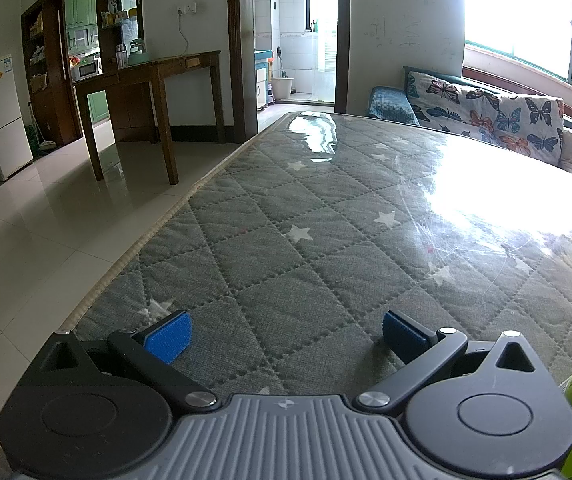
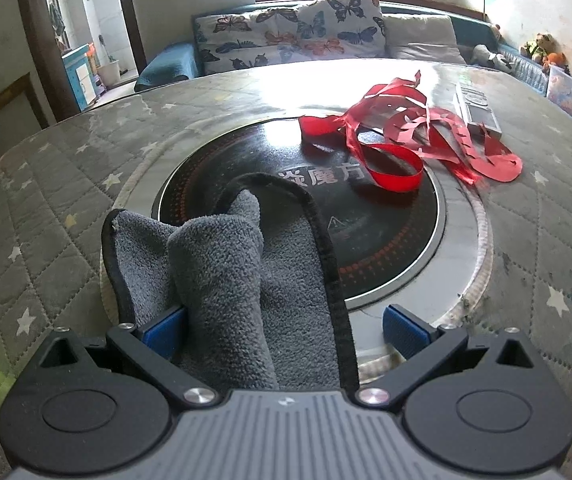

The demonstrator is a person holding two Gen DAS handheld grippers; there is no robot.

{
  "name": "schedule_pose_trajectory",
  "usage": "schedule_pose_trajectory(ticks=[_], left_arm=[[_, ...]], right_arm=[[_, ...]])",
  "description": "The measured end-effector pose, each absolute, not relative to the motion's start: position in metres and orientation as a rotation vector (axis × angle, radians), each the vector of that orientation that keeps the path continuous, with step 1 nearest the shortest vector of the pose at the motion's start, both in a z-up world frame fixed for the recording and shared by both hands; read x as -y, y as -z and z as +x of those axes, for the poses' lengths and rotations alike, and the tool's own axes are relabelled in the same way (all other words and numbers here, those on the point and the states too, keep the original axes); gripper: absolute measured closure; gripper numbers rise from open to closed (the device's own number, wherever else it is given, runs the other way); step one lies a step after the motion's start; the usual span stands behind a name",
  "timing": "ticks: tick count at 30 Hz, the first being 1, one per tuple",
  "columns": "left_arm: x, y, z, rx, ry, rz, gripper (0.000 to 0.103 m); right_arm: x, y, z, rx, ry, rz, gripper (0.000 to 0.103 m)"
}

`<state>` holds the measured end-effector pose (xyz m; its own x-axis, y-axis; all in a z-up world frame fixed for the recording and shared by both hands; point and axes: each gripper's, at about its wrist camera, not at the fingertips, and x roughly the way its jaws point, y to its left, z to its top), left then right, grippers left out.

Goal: Clean container

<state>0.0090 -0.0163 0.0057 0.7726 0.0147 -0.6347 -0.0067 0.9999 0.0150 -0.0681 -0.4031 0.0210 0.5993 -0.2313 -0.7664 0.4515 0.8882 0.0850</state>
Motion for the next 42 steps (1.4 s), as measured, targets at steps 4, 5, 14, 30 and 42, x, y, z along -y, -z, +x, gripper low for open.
schedule_pose_trajectory(ticks=[4,5,14,30,42], left_arm=[[0.016,-0.006,0.009,-0.688,-0.012,0.012,0.000],[0.016,-0.006,0.009,-0.688,-0.012,0.012,0.000],[0.016,-0.006,0.009,-0.688,-0.012,0.012,0.000],[0.016,-0.006,0.009,-0.688,-0.012,0.012,0.000],[0.016,-0.006,0.009,-0.688,-0.012,0.012,0.000]], right_arm=[[0.401,-0.019,-0.070,-0.820,0.405,0.276,0.000],[0.401,-0.019,-0.070,-0.814,0.405,0.274,0.000],[0.397,-0.013,-0.076,-0.748,0.401,0.238,0.000],[0.395,-0.009,-0.082,-0.691,0.400,0.225,0.000],[0.394,-0.009,-0.082,-0.690,0.401,0.223,0.000]])
